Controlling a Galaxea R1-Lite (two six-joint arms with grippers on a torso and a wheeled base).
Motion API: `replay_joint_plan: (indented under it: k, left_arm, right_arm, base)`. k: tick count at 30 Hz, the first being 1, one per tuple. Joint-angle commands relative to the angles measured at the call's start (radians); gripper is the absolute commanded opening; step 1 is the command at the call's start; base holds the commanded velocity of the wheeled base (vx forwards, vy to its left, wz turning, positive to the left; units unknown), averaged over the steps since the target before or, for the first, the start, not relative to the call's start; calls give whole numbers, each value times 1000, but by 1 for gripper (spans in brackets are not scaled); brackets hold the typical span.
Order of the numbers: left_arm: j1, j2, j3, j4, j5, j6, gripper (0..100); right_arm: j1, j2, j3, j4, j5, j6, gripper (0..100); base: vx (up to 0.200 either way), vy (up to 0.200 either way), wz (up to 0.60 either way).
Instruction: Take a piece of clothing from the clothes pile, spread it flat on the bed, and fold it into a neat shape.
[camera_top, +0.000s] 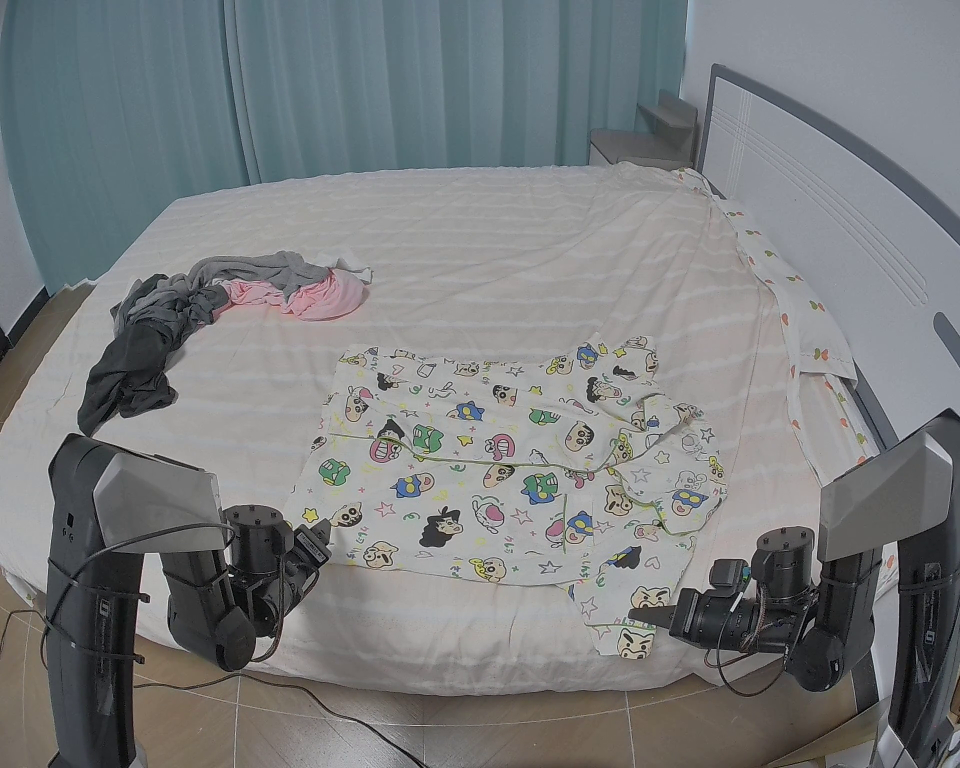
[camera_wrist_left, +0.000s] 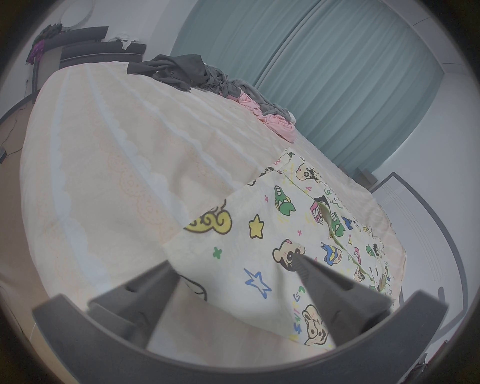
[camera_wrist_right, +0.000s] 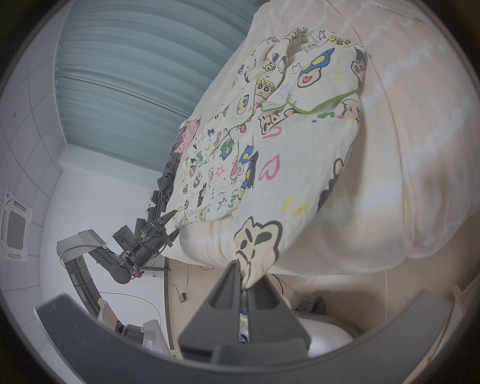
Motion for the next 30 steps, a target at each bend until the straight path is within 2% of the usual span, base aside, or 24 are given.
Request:
replay_joint_plan:
  k: [1, 12, 18, 22, 30]
  left_arm:
    - [-1, -3, 11, -14, 11, 1, 0]
    - [-8, -8, 43, -20, 16, 7, 0]
    - [-8, -61, 121, -34, 17, 16, 0]
    - [-6, -74, 141, -34, 57, 19, 0]
    - [-12, -80, 181, -34, 60, 19, 0]
  right_arm:
    - [0, 1, 0, -16, 0, 0, 0]
    - [0, -8, 6, -16, -6, -3, 0]
    - [0, -71, 26, -15, -12, -5, 0]
    - [2, -112, 90, -13, -14, -12, 0]
    - [15, -111, 178, -15, -15, -52, 0]
  base:
    - [0, 0, 0]
    - [0, 0, 0]
    - [0, 0, 0]
    - [0, 0, 0]
    - [0, 0, 0]
